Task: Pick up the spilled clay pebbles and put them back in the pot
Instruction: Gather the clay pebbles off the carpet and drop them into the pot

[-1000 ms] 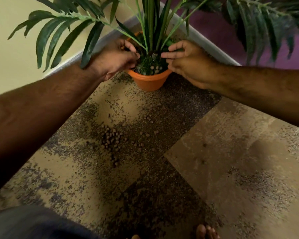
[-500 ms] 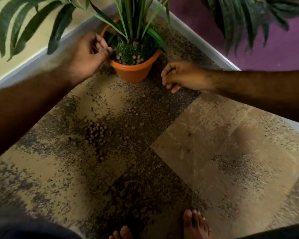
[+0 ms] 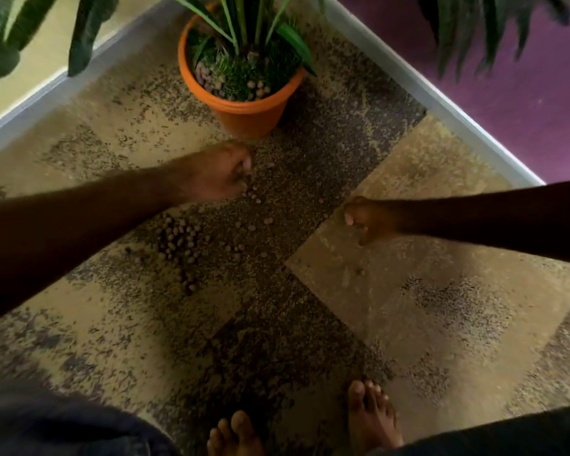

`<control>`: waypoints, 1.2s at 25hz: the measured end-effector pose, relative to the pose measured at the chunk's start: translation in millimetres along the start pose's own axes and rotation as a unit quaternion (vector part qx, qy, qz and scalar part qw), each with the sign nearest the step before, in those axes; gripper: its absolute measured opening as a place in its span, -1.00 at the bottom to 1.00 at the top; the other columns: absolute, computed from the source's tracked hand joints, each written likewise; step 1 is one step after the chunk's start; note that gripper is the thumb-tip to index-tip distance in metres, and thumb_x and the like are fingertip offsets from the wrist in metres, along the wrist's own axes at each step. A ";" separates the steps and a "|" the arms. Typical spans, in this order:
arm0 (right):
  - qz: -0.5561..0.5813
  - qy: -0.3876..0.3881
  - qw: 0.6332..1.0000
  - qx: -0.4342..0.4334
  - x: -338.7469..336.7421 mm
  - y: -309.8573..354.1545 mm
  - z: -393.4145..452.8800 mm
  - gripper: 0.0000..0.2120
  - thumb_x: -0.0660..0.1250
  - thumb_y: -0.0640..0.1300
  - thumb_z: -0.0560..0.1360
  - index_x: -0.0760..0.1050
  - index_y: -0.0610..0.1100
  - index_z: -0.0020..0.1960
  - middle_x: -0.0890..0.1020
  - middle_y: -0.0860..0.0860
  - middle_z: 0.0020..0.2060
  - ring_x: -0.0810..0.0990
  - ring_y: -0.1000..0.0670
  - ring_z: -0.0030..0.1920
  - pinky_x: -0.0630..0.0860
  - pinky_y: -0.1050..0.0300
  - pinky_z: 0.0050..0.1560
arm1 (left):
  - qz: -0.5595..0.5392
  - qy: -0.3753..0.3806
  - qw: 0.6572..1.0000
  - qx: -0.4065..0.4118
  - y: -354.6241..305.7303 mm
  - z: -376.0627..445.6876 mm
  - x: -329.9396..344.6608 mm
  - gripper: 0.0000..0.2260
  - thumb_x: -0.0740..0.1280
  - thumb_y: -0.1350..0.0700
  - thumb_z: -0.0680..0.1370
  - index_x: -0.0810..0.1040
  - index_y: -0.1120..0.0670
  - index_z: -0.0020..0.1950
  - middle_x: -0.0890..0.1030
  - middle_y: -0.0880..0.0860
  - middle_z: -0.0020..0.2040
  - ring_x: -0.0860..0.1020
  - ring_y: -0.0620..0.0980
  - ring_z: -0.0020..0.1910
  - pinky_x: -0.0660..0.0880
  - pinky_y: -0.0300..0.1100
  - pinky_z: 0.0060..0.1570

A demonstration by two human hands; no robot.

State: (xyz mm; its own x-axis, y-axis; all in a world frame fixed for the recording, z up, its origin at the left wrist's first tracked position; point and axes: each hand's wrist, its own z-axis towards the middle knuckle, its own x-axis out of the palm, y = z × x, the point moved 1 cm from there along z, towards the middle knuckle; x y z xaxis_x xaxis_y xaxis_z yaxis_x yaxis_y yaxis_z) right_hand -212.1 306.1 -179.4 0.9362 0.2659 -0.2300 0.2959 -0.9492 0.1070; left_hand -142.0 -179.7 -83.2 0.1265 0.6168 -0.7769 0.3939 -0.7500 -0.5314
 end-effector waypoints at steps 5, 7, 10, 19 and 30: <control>-0.046 -0.048 0.997 -0.026 20.2 -6.6 14.4 -0.33 -0.28 0.32 0.59 -0.06 0.04 0.62 -0.03 0.04 0.62 -0.09 -0.02 0.61 -0.17 0.00 0.57 | 0.085 0.161 0.981 -0.061 3.3 -4.6 51.3 -0.44 0.49 -0.17 0.46 0.39 0.03 0.33 0.46 0.01 0.21 0.47 -0.03 0.05 0.46 -0.13 -0.08; 0.005 -0.033 0.999 -0.036 39.7 1.7 17.0 -0.33 -0.27 0.31 0.60 -0.05 0.03 0.62 -0.02 0.04 0.62 -0.08 -0.02 0.61 -0.18 -0.02 0.57 | 0.095 0.192 0.974 -0.070 4.8 -13.3 66.3 -0.34 0.54 -0.20 0.38 0.37 0.05 0.33 0.46 0.03 0.21 0.48 0.02 0.08 0.49 -0.09 -0.02; 0.142 -0.054 0.988 0.005 47.7 0.0 14.3 -0.32 -0.26 0.33 0.59 -0.03 0.04 0.61 -0.01 0.04 0.62 -0.07 -0.03 0.61 -0.20 -0.04 0.56 | 0.123 0.187 0.974 -0.028 -0.9 -25.3 88.5 -0.29 0.56 -0.17 0.35 0.35 0.07 0.35 0.47 0.07 0.24 0.49 0.07 0.13 0.48 -0.07 0.00; 0.076 -0.133 0.983 0.098 78.1 -17.1 -18.1 -0.31 -0.27 0.35 0.57 -0.03 0.06 0.61 -0.01 0.06 0.62 -0.07 -0.01 0.61 -0.17 0.00 0.55 | 0.199 0.133 0.970 0.044 -8.4 -40.9 106.8 -0.52 0.38 0.13 0.55 0.30 0.07 0.42 0.48 0.15 0.29 0.56 0.09 0.12 0.53 -0.10 -0.09; 0.078 -0.141 0.980 0.118 81.5 -13.6 -29.0 -0.34 -0.25 0.30 0.60 -0.02 0.03 0.61 0.01 0.08 0.61 -0.06 0.02 0.61 -0.14 0.00 0.56 | -0.319 -0.281 0.805 -0.414 -138.5 -231.5 352.1 -0.84 0.15 0.14 0.68 0.44 0.21 0.14 0.63 0.44 -0.25 0.64 0.45 -0.32 0.56 0.40 -0.24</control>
State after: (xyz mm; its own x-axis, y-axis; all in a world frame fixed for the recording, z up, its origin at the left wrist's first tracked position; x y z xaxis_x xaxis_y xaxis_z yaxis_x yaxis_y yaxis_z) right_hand -134.4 345.6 -171.5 0.8665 0.0887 -0.4912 0.0695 -0.9959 -0.0573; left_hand 58.8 196.7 -205.0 -0.6813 0.4341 -0.5894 0.7175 0.2360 -0.6554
